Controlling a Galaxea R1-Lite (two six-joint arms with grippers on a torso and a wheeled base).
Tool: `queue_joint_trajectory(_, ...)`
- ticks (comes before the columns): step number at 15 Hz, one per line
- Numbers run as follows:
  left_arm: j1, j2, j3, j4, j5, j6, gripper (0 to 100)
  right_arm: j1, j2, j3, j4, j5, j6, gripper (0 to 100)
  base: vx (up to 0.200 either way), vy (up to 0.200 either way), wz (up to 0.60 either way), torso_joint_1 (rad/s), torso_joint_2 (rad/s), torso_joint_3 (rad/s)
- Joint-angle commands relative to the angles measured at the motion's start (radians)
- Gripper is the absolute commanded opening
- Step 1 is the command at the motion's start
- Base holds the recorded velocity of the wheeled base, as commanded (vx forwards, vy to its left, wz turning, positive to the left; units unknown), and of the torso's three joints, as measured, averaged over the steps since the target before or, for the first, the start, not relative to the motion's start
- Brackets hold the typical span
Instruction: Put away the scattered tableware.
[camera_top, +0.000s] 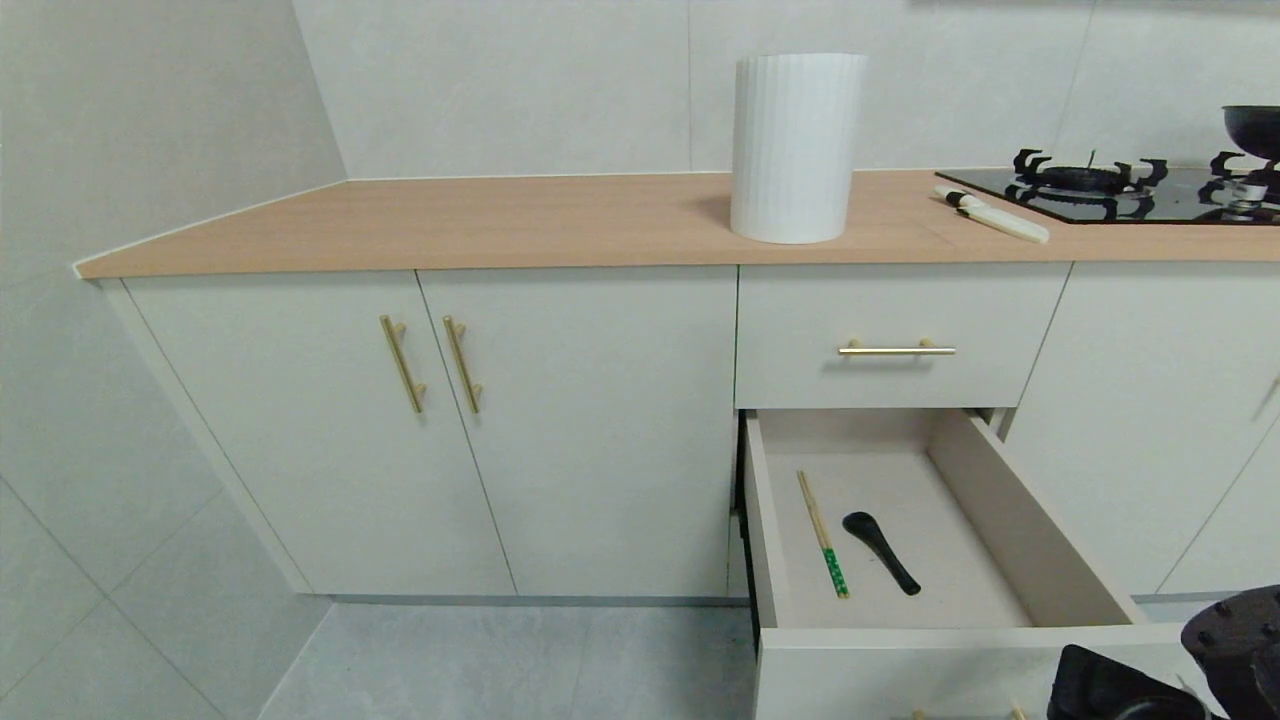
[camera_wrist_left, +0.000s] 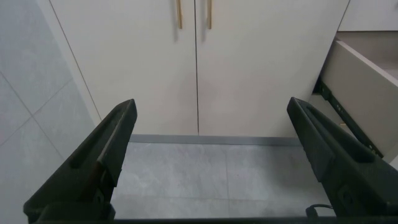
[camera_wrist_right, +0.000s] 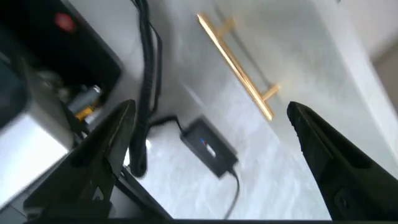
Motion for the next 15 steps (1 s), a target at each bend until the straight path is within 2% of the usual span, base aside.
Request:
queue_joint_trajectory(1, 0.0, 0.002, 0.0, 0.0, 0.0, 0.0, 100, 0.001, 0.056, 0.004, -0.001, -0.015, 0.0, 100, 0.0, 0.0, 0.0, 0.0, 0.0, 0.0)
queue_joint_trajectory(7, 0.0, 0.002, 0.0, 0.0, 0.0, 0.0, 100, -0.018, 0.198, -0.008, -0.01, -0.074, 0.011, 100, 0.0, 0.0, 0.0, 0.0, 0.0, 0.0)
queue_joint_trajectory(10, 0.0, 0.002, 0.0, 0.0, 0.0, 0.0, 100, -0.032, 0.271, -0.076, -0.015, -0.091, 0.149, 100, 0.0, 0.0, 0.0, 0.0, 0.0, 0.0)
queue_joint_trajectory(15, 0.0, 0.002, 0.0, 0.0, 0.0, 0.0, 100, -0.032, 0.383, -0.175, -0.013, -0.182, 0.357, 100, 0.0, 0.0, 0.0, 0.0, 0.0, 0.0)
